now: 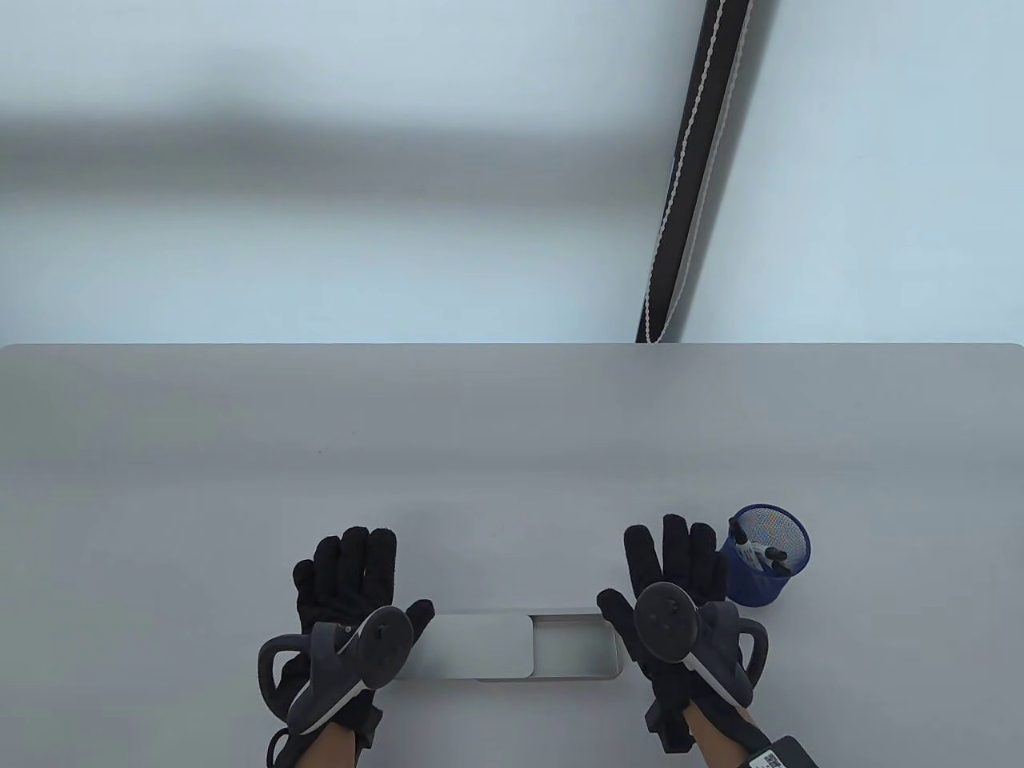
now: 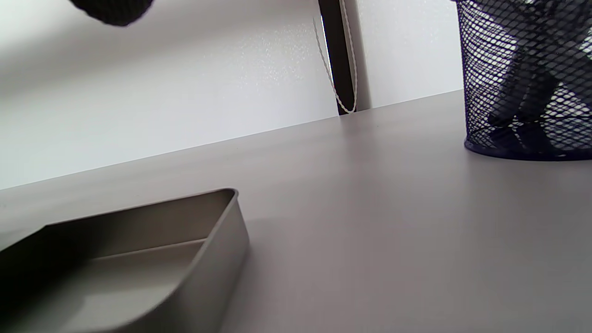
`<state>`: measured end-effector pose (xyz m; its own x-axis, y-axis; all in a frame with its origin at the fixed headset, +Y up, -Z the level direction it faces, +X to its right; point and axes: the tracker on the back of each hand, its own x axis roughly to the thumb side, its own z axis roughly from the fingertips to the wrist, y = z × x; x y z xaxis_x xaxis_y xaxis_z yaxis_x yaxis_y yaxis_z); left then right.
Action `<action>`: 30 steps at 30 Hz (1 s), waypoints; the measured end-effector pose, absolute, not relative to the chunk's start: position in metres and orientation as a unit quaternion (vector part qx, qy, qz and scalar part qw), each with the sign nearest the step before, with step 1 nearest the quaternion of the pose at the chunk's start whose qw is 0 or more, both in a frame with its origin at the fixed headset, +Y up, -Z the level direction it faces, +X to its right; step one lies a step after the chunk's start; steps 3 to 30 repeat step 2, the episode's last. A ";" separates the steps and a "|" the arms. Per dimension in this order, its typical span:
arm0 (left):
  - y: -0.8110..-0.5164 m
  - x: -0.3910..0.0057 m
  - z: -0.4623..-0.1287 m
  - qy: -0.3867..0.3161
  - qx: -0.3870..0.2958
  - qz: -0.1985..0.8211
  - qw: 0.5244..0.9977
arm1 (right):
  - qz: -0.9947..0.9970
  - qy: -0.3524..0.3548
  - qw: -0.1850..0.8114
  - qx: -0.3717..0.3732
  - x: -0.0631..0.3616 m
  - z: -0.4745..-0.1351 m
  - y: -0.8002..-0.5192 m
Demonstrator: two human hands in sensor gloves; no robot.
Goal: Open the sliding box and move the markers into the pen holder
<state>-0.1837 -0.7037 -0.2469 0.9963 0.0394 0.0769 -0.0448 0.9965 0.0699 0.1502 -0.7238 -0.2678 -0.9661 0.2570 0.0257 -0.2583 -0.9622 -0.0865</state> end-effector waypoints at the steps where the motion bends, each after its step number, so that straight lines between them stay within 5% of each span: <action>1: -0.704 -0.183 -0.247 -0.039 0.035 0.017 0.998 | 0.991 -0.045 0.129 0.007 0.150 -0.268 -0.724; 30: -0.704 -0.183 -0.247 -0.040 0.035 0.014 0.999 | 0.991 -0.045 0.129 0.007 0.150 -0.268 -0.724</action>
